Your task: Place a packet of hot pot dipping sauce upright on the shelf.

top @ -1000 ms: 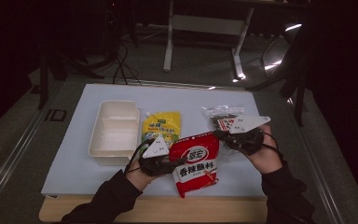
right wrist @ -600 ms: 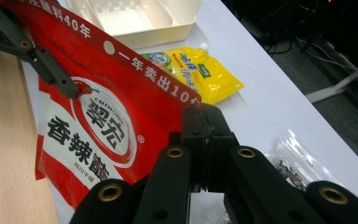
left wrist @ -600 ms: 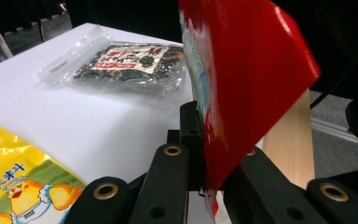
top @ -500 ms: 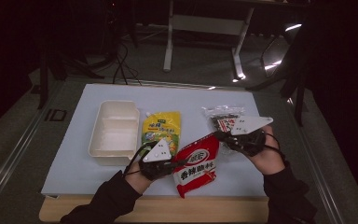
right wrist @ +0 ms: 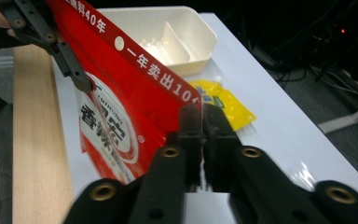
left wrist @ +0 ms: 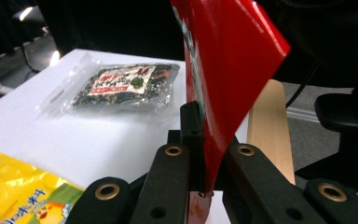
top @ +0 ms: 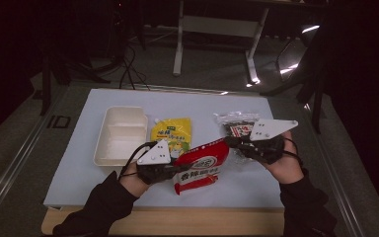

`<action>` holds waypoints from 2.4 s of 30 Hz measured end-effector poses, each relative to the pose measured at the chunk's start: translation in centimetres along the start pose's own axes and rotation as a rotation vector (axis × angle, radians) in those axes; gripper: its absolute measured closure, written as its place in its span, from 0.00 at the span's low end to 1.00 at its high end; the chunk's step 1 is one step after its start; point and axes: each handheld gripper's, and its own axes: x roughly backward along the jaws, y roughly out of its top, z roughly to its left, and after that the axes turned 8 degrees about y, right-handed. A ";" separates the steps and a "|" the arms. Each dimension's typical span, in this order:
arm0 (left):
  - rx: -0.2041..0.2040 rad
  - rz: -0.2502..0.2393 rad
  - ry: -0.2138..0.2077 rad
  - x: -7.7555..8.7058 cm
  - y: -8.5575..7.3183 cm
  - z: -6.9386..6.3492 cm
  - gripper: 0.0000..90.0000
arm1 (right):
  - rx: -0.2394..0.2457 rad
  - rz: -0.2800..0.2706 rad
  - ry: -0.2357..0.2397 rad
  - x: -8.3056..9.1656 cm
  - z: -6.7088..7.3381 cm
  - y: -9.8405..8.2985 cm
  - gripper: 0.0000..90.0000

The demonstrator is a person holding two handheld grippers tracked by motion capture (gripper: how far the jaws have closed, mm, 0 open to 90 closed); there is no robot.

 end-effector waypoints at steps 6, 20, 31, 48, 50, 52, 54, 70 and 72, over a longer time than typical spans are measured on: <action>-0.051 -0.055 -0.033 1.2 1.0 0.5 1.00 | -0.034 -0.026 0.082 -0.8 -0.1 -0.3 0.72; -0.051 -0.114 -0.020 1.9 1.4 1.1 1.00 | -0.069 0.017 0.218 -3.3 -0.4 -1.2 0.68; -0.012 -0.112 0.006 2.1 1.2 1.5 1.00 | -0.037 0.083 0.273 -4.0 -0.2 -1.0 0.97; 0.066 -0.117 0.047 2.2 0.4 2.2 0.79 | -0.042 0.111 0.271 -4.3 -0.5 -0.3 1.00; 0.069 -0.130 0.077 2.4 0.3 2.2 0.64 | -0.043 0.113 0.264 -4.3 -0.7 -0.1 1.00; 0.072 -0.148 0.108 2.7 0.1 2.1 0.54 | -0.052 0.102 0.265 -4.2 -1.0 0.1 1.00; 0.081 -0.150 0.116 3.0 -0.1 2.2 0.47 | -0.055 0.103 0.260 -4.2 -1.1 0.2 1.00; 0.167 -0.135 0.152 3.6 -4.4 1.0 0.07 | -0.094 0.060 0.230 -4.5 -3.7 1.1 1.00; 0.165 -0.128 0.151 3.5 -5.0 0.7 0.07 | -0.095 0.058 0.226 -4.6 -4.1 1.3 1.00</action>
